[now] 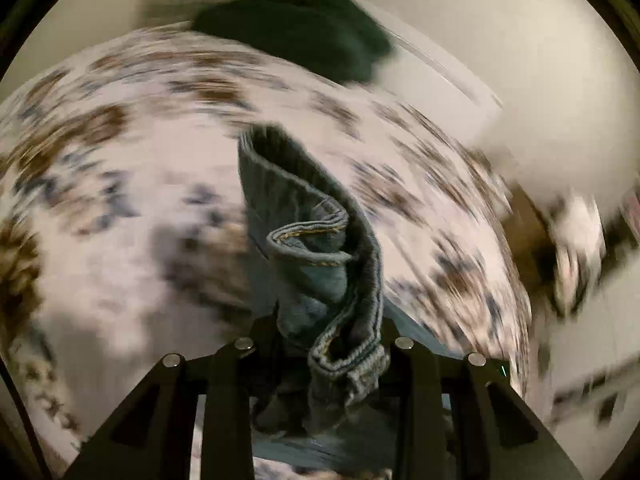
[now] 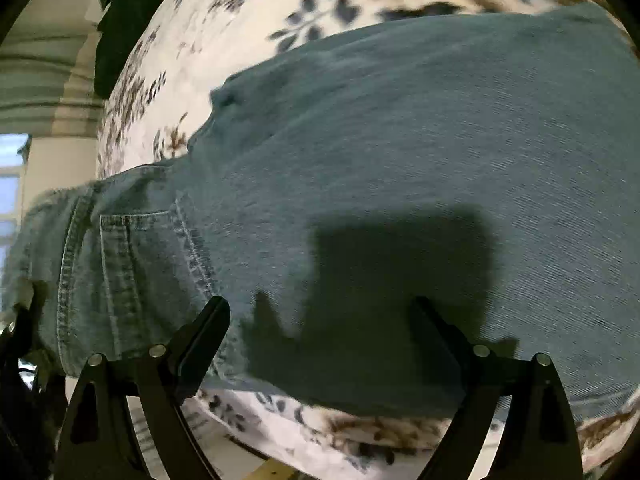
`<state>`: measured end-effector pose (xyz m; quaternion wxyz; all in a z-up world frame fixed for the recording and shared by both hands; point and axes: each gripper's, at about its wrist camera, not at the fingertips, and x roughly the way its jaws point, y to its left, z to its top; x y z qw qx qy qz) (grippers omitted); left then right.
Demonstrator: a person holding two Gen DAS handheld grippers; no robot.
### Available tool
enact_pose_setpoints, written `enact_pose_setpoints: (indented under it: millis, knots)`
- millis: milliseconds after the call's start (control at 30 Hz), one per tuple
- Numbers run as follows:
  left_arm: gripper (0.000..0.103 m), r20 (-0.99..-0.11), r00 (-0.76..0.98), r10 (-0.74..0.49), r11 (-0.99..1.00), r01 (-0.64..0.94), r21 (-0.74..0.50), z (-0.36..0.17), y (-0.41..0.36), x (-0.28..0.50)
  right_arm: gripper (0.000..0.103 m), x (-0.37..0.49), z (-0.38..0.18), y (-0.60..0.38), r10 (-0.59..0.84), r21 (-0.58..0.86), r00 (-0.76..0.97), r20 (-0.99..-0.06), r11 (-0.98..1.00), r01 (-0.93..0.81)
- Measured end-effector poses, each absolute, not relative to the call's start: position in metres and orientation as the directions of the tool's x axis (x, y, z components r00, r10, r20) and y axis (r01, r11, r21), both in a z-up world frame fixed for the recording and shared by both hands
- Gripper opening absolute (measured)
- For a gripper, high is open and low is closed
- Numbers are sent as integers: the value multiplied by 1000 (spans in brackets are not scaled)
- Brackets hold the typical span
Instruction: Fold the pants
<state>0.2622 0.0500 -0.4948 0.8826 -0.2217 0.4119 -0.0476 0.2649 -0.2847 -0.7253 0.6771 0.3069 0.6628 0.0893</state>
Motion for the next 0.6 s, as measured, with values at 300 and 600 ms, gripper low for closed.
enact_pose_setpoints:
  millis: [300, 600]
  knots:
    - [25, -870, 346, -352, 931, 229, -286, -602, -127, 269, 93, 232, -697, -421, 409, 432, 149, -900, 798, 420]
    - [99, -847, 234, -478, 866, 287, -409, -569, -124, 252, 93, 259, -683, -437, 616, 662, 246, -748, 665, 347]
